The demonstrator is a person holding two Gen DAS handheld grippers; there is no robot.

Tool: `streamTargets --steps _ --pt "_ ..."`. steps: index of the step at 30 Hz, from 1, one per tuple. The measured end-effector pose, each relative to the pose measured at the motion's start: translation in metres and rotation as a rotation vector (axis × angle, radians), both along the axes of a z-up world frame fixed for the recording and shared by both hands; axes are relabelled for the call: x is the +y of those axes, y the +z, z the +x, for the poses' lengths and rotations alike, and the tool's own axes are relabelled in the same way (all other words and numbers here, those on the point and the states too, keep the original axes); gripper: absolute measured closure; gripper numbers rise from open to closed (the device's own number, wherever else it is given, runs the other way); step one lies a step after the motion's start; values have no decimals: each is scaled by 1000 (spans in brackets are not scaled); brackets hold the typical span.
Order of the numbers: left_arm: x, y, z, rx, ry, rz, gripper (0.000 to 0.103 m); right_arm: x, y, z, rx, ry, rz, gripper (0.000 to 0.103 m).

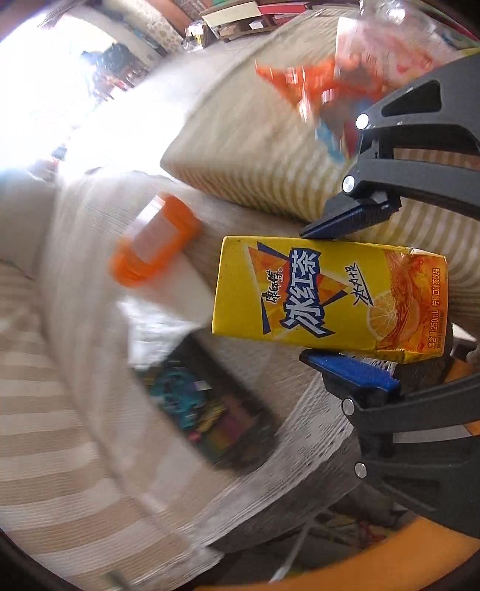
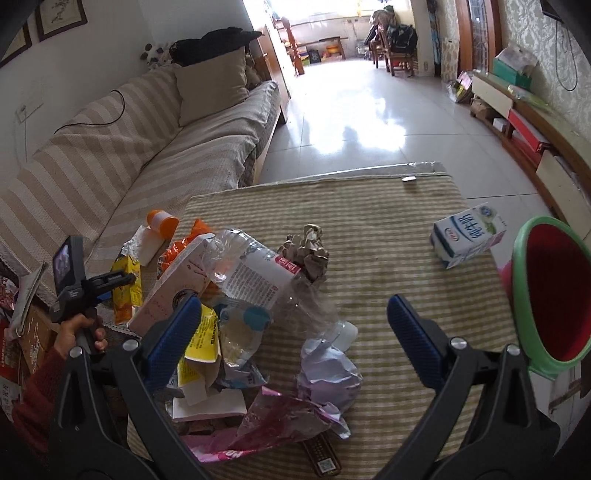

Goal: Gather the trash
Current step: 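Grasp the yellow iced-tea carton with the left tool while the right tool grasps the clear plastic bottle, then carry the bottle to the red bin and open the right tool while the left tool holds the carton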

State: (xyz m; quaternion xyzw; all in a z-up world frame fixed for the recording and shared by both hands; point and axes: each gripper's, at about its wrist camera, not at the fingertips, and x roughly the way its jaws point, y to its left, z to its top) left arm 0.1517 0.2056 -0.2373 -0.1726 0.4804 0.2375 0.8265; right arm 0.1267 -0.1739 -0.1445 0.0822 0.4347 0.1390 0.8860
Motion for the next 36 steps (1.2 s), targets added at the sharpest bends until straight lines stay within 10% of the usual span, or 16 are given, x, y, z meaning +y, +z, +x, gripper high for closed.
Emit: streamTargets --steps 3,7,18,36 --pt "-18 35 -14 -80 -21 50 46 20 -14 30 13 109 -73 4" --pt "-33 75 -43 -174 -77 70 46 41 -43 57 93 257 -115 36" --pt "-55 102 -81 -197 -148 36 45 68 -70 64 142 411 -218 33" --pt "-152 145 -81 -359 -361 -41 45 -26 48 -9 -178 167 26 36"
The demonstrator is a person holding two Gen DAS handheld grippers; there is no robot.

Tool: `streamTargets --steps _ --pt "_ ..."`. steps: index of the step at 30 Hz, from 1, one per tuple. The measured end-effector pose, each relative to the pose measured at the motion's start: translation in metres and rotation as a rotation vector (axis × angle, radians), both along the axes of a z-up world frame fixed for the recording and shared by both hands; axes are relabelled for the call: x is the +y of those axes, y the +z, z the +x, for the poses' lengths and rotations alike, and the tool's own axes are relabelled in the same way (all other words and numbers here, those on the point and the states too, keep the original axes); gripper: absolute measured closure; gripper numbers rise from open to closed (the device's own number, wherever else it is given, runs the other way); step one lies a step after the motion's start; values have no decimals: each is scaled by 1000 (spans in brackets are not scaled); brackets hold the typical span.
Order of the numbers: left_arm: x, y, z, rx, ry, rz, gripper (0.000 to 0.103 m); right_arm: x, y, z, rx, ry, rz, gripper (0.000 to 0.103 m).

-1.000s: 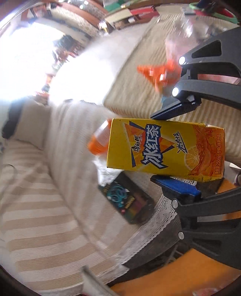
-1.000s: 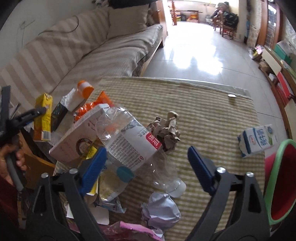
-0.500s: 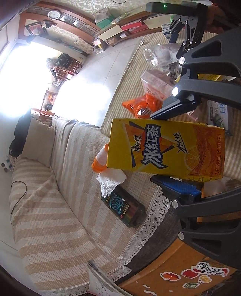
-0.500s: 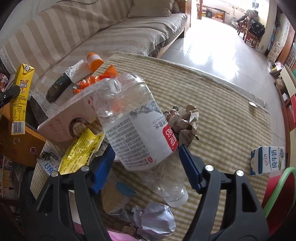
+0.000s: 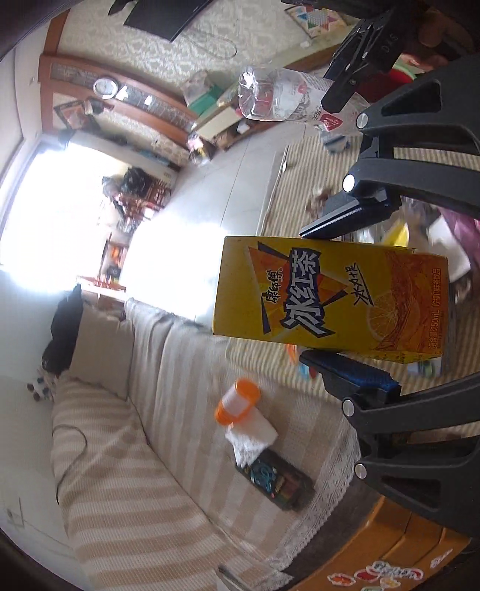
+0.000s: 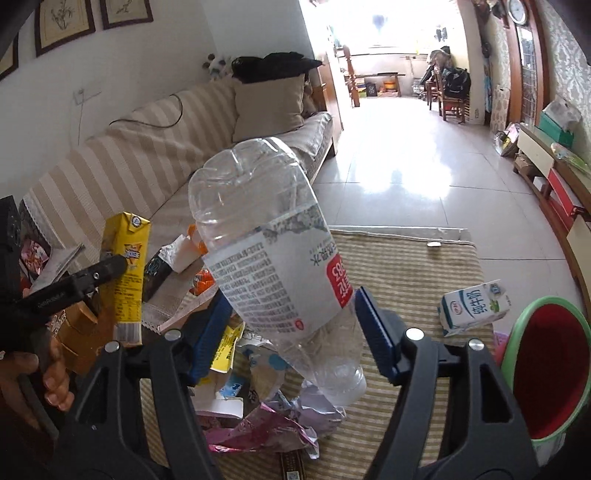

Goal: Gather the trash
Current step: 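Carry the bottle to the red bin and open the right tool while the left tool holds the carton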

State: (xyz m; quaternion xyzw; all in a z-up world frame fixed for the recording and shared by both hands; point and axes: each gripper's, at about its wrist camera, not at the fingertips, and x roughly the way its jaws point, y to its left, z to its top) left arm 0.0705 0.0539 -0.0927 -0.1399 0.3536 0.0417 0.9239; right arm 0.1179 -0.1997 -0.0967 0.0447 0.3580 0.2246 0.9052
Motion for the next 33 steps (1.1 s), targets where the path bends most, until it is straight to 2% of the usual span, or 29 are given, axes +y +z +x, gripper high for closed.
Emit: streamTargets --steps 7,15,22,27,31,32,33 --pt "-89 2 25 -16 -196 -63 45 -80 3 -23 -23 -203 5 36" --pt "-222 -12 48 17 -462 -106 45 -206 -34 -22 56 -543 52 36" --pt "-325 -37 80 87 -643 -163 45 -276 -54 -16 56 -691 79 36" --pt "-389 -65 92 139 -721 -126 45 -318 -73 -26 77 -779 128 36" --pt "-411 -79 98 187 -736 -132 44 -334 -85 -28 91 -826 137 34" --pt "-411 -80 100 190 -727 -119 42 -337 -88 -28 96 -838 137 34" --pt "-412 -81 100 189 -718 -107 32 -339 -91 -27 101 -847 137 33"
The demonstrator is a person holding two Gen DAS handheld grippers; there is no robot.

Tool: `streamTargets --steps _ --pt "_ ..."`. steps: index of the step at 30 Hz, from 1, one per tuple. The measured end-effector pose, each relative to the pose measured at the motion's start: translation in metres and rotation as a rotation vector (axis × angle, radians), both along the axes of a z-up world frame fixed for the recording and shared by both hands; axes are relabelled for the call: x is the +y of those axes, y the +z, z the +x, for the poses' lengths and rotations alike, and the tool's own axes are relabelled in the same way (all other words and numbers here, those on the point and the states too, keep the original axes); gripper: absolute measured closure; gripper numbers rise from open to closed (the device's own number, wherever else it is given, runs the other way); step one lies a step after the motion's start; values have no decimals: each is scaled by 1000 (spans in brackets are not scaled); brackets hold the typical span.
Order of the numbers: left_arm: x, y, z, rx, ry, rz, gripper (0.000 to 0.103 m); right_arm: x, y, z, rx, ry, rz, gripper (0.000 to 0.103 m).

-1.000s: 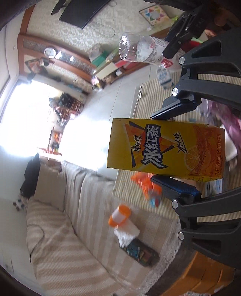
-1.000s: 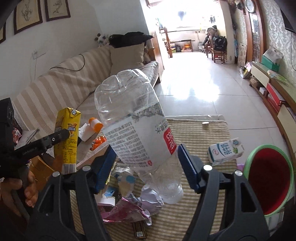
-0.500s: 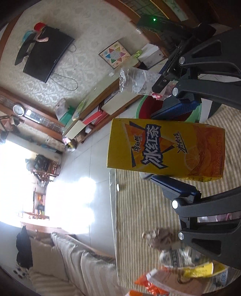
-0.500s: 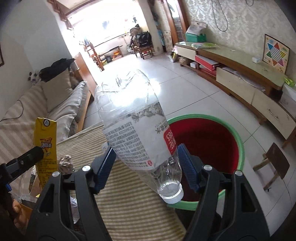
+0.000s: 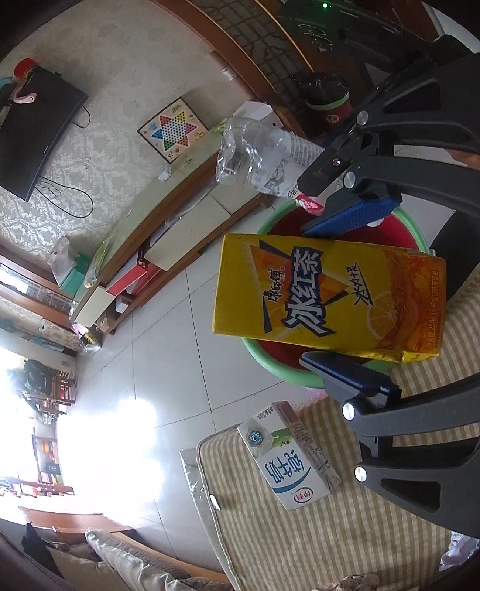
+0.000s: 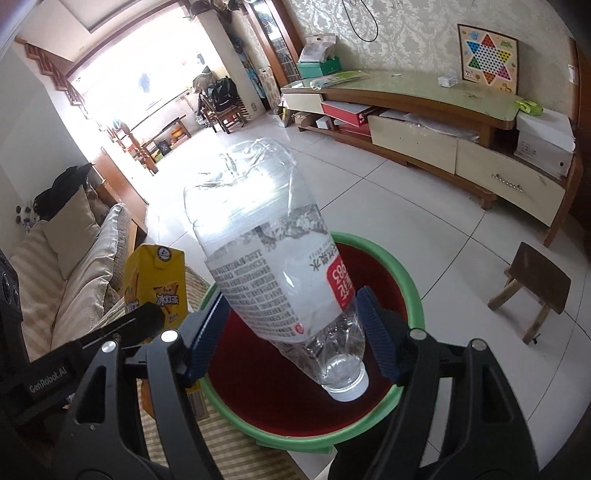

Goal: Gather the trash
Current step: 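Carry the bottle to the red bin and open the right tool while the left tool holds the carton, then drop the yellow carton into the bin with the left tool while the right tool grasps the white milk carton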

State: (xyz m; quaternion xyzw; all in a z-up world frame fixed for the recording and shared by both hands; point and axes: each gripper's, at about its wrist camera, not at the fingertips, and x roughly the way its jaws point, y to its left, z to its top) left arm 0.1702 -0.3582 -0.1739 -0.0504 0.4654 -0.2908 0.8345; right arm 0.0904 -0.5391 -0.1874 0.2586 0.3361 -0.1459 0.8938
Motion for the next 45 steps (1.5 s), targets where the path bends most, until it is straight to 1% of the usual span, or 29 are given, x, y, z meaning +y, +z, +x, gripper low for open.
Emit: streamTargets --steps 1,3,6,8,12,15,16,18,21,23,25,28,30,32,34,36,37,39,41,45 --pt "0 0 1 -4 7 -3 29 -1 -2 0 5 -7 2 33" --pt "2 3 3 -1 17 -15 28 -4 -6 -2 10 -18 7 32" --pt "11 5 5 -5 18 -19 26 -1 -4 -5 6 -22 8 29" --pt "19 10 3 -13 23 -19 26 2 -1 -7 7 -20 1 28" --pt "45 21 -10 -22 51 -40 26 8 3 -10 8 -10 5 28" --pt "65 31 -21 -39 72 -39 26 18 10 -10 4 7 5 28" --pt "74 35 -26 -48 81 -39 26 22 12 -10 2 17 3 27" --pt "93 42 -38 -58 127 -37 26 34 16 -7 3 41 -3 26" --pt "129 45 -54 -59 197 -54 25 51 20 -1 7 81 -4 26" --pt "150 47 -64 -72 217 -33 25 64 21 3 12 118 -3 25" --pt "174 50 -70 -98 230 21 25 81 22 7 21 166 -8 25" --pt "223 56 -72 -130 297 91 25 104 22 11 33 235 -21 22" --pt "261 60 -69 -139 359 135 25 114 18 20 48 265 -7 22" --pt "300 59 -66 -141 427 192 25 121 15 33 62 281 31 22" --pt "333 56 -64 -126 492 241 25 129 11 54 98 286 72 22" --pt "361 55 -66 -113 556 243 25 139 6 78 138 286 114 22" --pt "372 54 -67 -108 581 237 25 147 2 89 157 283 131 18" --pt "390 49 -73 -98 620 223 25 161 -8 111 208 262 151 16" --pt "399 44 -77 -85 633 211 25 177 -18 130 262 232 140 15" --pt "403 36 -84 -81 625 226 25 200 -30 164 349 147 66 8"
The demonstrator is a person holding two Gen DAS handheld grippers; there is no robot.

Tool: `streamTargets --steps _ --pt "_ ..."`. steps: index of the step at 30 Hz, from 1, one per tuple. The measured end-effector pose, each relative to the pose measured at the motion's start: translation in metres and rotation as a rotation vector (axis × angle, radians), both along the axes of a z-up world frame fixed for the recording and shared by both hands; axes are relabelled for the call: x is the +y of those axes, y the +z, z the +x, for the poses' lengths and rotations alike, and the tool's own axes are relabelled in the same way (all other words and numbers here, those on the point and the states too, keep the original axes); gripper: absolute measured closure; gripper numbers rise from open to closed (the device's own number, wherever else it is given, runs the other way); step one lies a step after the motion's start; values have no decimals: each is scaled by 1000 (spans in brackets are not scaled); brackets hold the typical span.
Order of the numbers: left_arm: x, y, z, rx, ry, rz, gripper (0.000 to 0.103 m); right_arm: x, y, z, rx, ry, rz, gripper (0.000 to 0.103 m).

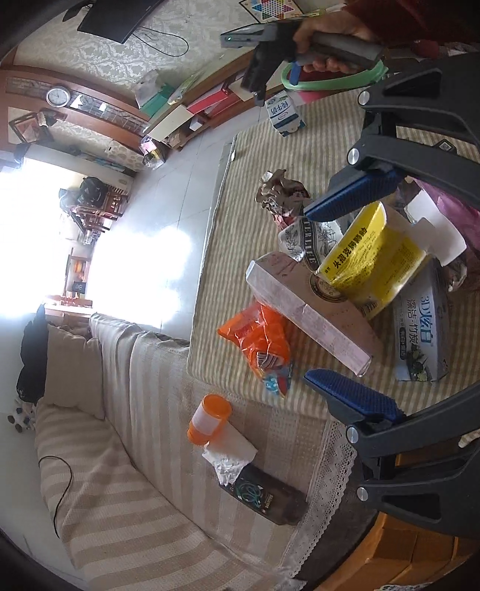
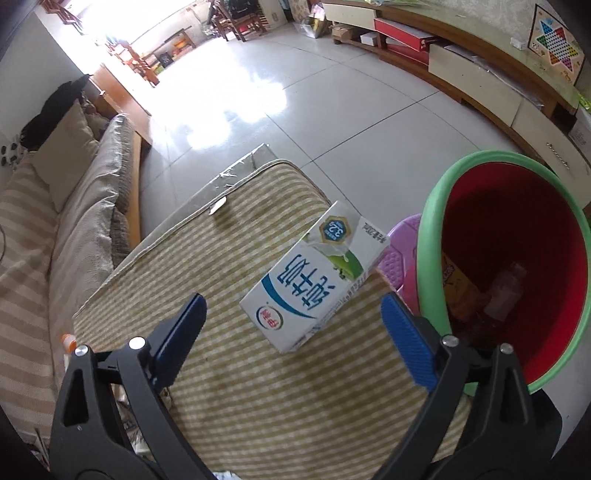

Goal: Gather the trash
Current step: 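Drop the yellow carton into the bin with the left tool while the right tool grasps the white milk carton, then grasp the pink-white paper box with the left tool while the right tool lifts the milk carton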

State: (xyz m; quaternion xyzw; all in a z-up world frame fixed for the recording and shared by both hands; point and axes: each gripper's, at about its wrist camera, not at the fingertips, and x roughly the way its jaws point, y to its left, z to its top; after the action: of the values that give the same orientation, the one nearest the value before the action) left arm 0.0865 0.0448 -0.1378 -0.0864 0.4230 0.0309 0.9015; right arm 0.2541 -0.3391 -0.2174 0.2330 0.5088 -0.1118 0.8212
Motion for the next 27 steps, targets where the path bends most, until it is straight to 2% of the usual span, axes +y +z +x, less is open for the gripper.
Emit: streamTargets --steps 5,8,9,10,12,14,16,20,25,27 --pt "15 -11 0 10 17 -12 25 12 -17 25 115 -64 -91 8" --pt "21 -14 3 11 13 -5 25 13 -27 32 150 -48 -97 8" --pt "23 -14 5 11 11 0 25 13 -30 33 153 -40 -89 9" --pt "24 -15 7 12 8 4 25 14 -33 33 151 -33 -83 17" --pt "25 -16 13 16 0 9 25 16 -33 29 123 8 -71 35" --pt "24 -18 20 25 -24 19 25 25 -29 21 86 92 -88 43" --pt "21 -22 29 34 -57 21 26 35 -23 11 48 173 -110 45" --pt "15 -41 50 92 -111 -1 29 50 -13 -26 -18 315 -72 46" --pt "6 -67 69 175 -140 14 31 58 -1 -66 -57 394 -41 46" --pt "4 -78 72 208 -135 20 45 60 5 -80 -75 399 -43 47"
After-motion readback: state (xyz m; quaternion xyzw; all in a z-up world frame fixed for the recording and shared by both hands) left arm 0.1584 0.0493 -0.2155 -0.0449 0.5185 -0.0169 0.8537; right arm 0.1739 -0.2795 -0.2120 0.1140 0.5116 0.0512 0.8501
